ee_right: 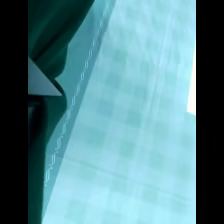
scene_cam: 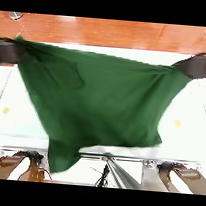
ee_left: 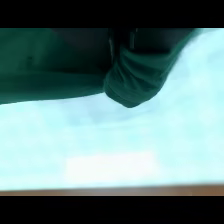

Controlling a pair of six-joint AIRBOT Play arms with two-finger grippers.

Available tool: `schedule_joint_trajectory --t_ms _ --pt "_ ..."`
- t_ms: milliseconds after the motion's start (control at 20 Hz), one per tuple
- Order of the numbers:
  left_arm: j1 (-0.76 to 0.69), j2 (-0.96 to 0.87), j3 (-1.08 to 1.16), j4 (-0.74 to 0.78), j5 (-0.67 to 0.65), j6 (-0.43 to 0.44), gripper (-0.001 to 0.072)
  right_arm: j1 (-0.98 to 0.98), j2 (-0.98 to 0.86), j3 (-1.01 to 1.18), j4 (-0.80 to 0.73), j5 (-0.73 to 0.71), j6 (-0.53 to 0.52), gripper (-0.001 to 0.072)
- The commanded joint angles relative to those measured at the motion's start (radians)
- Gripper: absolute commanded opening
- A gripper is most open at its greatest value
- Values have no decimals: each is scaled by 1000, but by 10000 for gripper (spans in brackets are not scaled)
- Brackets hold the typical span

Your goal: Fold the shirts.

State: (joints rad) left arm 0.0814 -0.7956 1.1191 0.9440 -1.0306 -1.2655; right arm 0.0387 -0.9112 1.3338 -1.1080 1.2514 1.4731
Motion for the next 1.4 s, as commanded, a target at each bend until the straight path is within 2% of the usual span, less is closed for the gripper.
schedule_joint_trajectory --t_ms 0,200,350,400,450,500,550,650,750,850,900,1000,1200,1350 --pt "-61 -229 -71 -6 204 31 28 -1 -278 -4 27 -178 -16 23" --pt "-96 -480 70 -6 235 31 28 0 -619 249 121 -195 6 23" --pt "-104 -575 129 -65 234 31 31 -13 -789 373 216 -228 76 23" --pt "-104 -588 130 -92 234 31 55 -25 -827 393 261 -227 93 24" --pt "-103 -595 130 -95 229 31 261 -40 -852 399 313 -224 95 111" --pt "-99 -595 131 -87 208 31 674 -61 -865 399 364 -207 93 461" --pt "-85 -594 141 -50 159 27 703 -87 -867 400 396 -172 75 626" --pt "-21 -594 176 31 -37 -5 701 -167 -851 400 419 -27 24 626" --pt "84 -594 165 37 -279 -11 699 -267 -818 399 362 189 -47 617" --pt "194 -578 55 37 -412 -15 700 -339 -753 363 147 354 -84 617" --pt "247 -557 -33 37 -423 -23 700 -366 -696 298 31 358 -84 617" --pt "362 -496 -233 37 -414 -21 700 -419 -542 63 -24 228 -97 617" --pt "565 -396 -474 -9 -394 24 700 -485 -232 -481 146 -69 -179 617" --pt "582 -376 -557 -64 -315 26 700 -483 -117 -694 282 -108 -245 617"
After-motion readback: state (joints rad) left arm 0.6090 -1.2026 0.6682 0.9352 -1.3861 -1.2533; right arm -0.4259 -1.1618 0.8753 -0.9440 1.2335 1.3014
